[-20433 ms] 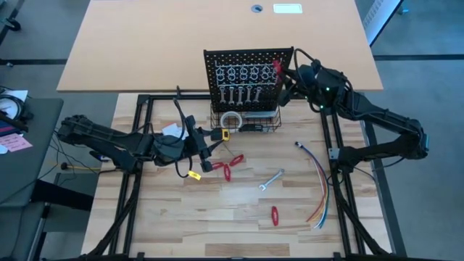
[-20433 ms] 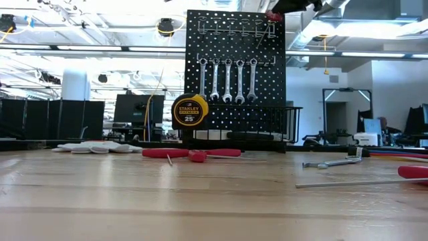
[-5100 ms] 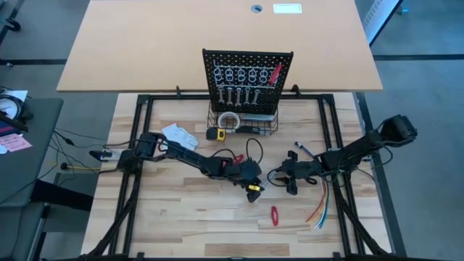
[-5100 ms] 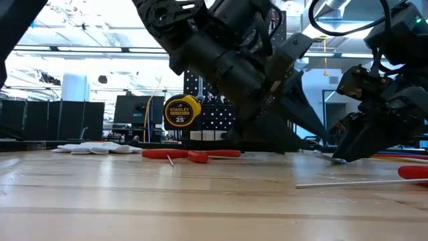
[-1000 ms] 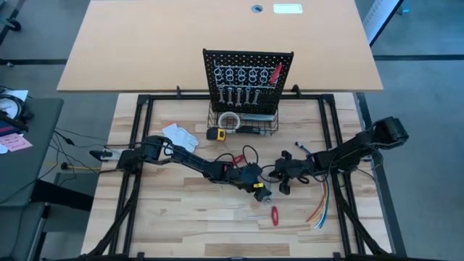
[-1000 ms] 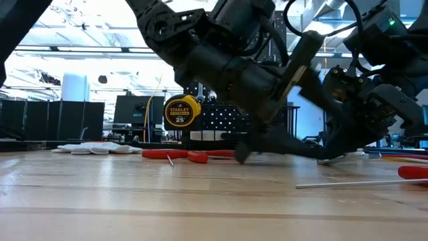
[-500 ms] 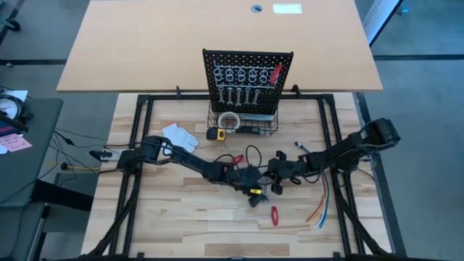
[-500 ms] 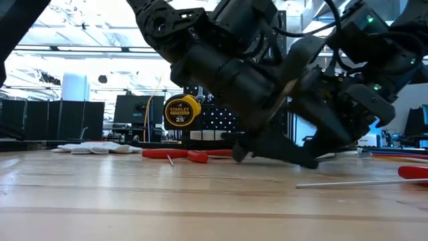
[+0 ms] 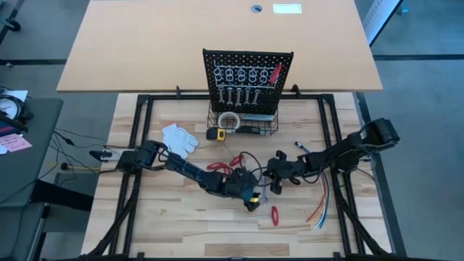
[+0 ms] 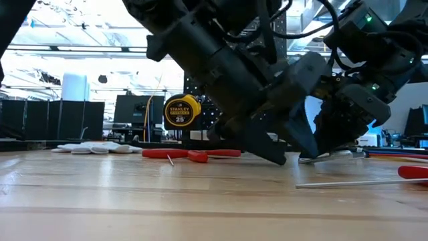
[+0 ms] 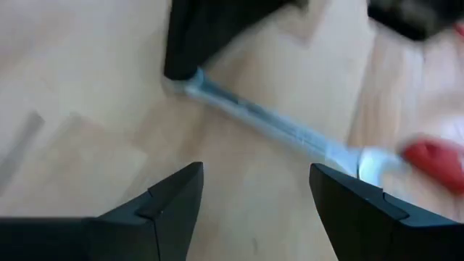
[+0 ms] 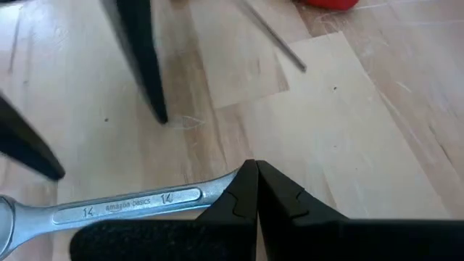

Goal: Hang tools onto peg board
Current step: Hang the silver wrench on the peg board

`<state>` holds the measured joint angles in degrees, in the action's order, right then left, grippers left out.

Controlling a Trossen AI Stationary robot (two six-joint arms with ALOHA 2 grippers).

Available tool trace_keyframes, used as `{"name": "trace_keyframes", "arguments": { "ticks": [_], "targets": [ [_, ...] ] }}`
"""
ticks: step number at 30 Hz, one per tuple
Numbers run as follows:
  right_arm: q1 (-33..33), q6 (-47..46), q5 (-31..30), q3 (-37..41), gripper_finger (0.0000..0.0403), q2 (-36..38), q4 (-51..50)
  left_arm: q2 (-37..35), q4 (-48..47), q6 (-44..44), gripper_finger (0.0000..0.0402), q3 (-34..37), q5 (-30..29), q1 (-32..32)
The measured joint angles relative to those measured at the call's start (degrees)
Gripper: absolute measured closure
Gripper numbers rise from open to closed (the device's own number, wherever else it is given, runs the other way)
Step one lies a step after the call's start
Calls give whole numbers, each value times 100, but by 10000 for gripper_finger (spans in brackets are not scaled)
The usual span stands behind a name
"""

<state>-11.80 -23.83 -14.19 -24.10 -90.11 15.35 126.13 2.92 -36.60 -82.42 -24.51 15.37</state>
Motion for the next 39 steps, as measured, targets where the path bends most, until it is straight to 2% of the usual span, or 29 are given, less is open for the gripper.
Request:
{"name": "trace_keyframes", "arguments": {
  "ticks": [5, 10, 17, 21, 23, 27, 33, 36, 39],
  "targets": [
    [3, -61, -79, -6, 394, -2, -4, -35, 368, 36, 151, -172, -740, 32],
    [6, -69, -94, -6, 394, -2, -8, 139, 711, 132, 151, -285, -826, 32],
    [45, -79, -105, -10, 394, -1, -8, 728, -32, 322, 151, -1022, -1014, 76],
    [45, -77, -119, -16, 394, -2, -9, 898, -1192, 315, 151, -1575, -1186, 84],
    [45, -79, -127, -14, 394, 4, -32, 906, -2084, 275, 151, -1781, -1288, 84],
    [29, -82, -141, -17, 394, 24, -71, 881, -2780, 17, 151, -1870, -1120, 82],
    [14, -194, -224, -10, 394, 94, -145, 855, -3252, -119, 159, -1851, -404, 21],
    [-40, -230, -267, -10, 394, 94, -53, 853, -3281, -20, 181, -1796, -366, 27],
    [-105, -228, -277, -10, 394, 92, 5, 840, -3350, 134, 219, -1796, -73, -13]
  ]
}}
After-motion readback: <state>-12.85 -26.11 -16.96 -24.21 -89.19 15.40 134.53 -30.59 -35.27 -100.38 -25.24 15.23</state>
